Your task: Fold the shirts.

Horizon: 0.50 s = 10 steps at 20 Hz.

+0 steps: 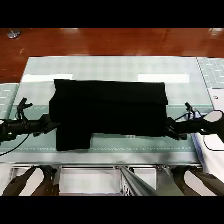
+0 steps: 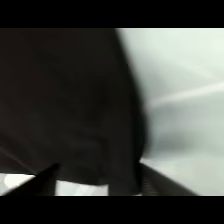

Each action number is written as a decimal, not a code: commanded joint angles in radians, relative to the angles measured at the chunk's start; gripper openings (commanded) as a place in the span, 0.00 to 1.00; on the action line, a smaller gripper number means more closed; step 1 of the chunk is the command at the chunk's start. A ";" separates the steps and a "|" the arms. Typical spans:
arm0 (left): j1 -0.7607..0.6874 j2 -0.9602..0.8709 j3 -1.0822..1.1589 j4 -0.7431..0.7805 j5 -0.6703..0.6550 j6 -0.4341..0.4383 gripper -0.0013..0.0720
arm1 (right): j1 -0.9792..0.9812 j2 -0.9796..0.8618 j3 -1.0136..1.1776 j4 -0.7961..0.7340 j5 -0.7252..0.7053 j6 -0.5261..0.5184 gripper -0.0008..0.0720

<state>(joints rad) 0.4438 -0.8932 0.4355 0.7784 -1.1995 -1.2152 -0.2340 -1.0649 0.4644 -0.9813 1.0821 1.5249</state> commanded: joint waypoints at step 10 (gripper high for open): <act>-0.028 -0.144 0.349 -0.017 0.130 -0.027 0.05 | -0.009 -0.162 0.428 0.098 -0.016 -0.124 0.04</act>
<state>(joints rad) 0.4671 -0.9550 0.6842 0.7631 -1.1526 -1.2327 -0.2554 -1.1728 0.7567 -0.9043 1.1191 1.4101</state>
